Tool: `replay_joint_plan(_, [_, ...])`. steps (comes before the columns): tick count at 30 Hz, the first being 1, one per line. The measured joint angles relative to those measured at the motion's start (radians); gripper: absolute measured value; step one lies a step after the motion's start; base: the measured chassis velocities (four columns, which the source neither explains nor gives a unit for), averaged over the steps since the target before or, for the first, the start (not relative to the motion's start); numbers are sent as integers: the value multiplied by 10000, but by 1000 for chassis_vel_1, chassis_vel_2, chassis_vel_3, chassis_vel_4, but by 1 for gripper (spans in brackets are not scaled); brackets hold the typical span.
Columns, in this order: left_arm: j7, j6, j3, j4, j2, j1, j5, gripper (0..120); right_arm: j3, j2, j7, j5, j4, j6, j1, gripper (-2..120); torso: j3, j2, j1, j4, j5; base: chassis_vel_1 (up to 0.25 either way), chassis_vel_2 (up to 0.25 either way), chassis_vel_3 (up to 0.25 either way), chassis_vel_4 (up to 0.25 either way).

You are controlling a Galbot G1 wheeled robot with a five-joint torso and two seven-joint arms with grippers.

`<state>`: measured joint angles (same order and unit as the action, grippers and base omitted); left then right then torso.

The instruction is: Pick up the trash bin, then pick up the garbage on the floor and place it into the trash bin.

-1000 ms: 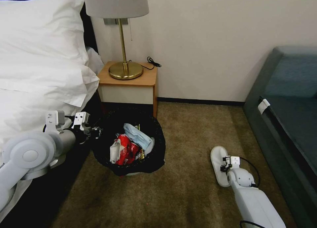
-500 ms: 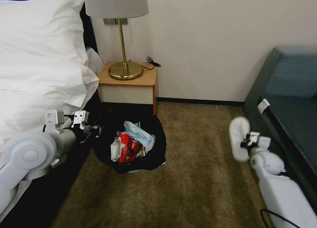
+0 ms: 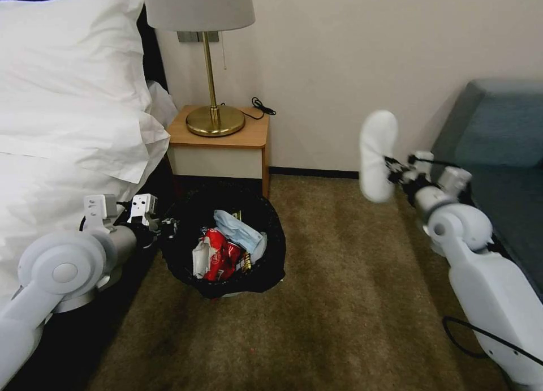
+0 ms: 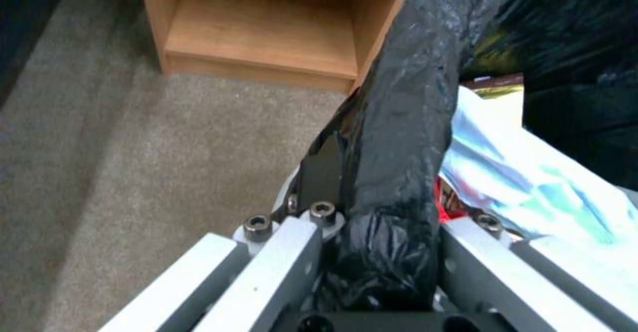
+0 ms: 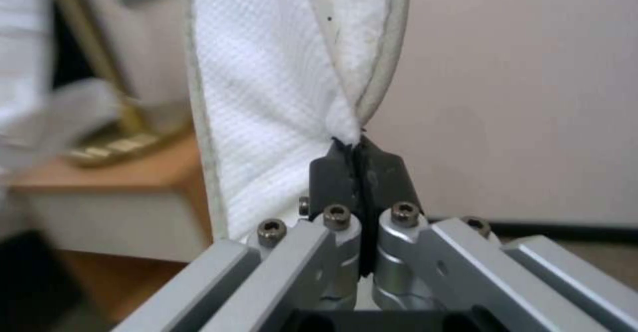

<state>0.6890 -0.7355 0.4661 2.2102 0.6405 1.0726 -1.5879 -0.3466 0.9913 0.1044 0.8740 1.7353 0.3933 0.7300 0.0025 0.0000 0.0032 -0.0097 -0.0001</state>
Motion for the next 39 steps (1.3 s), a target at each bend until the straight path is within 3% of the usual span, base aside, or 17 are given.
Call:
replay_joint_plan(16, [-255, 1, -288, -404, 179, -265, 137, 3, 2231, 981, -677, 1864, 370, -270, -2032, 0, 0, 0, -1, -2, 0, 0, 0, 0, 0])
replay_joint_plan(22, [-344, 1, -327, -527, 276, -358, 86, 3, 3330, 1546, -735, 2072, 605, -531, -1962, 0, 0, 0, -1, -1, -1, 0, 0, 0, 0])
replay_joint_plan(39, [-413, 1, -336, -807, 429, -386, 87, 3, 4334, 1724, -526, 2299, 1382, -540, -1689, 0, 0, 0, -2, -3, -1, 0, 0, 0, 0])
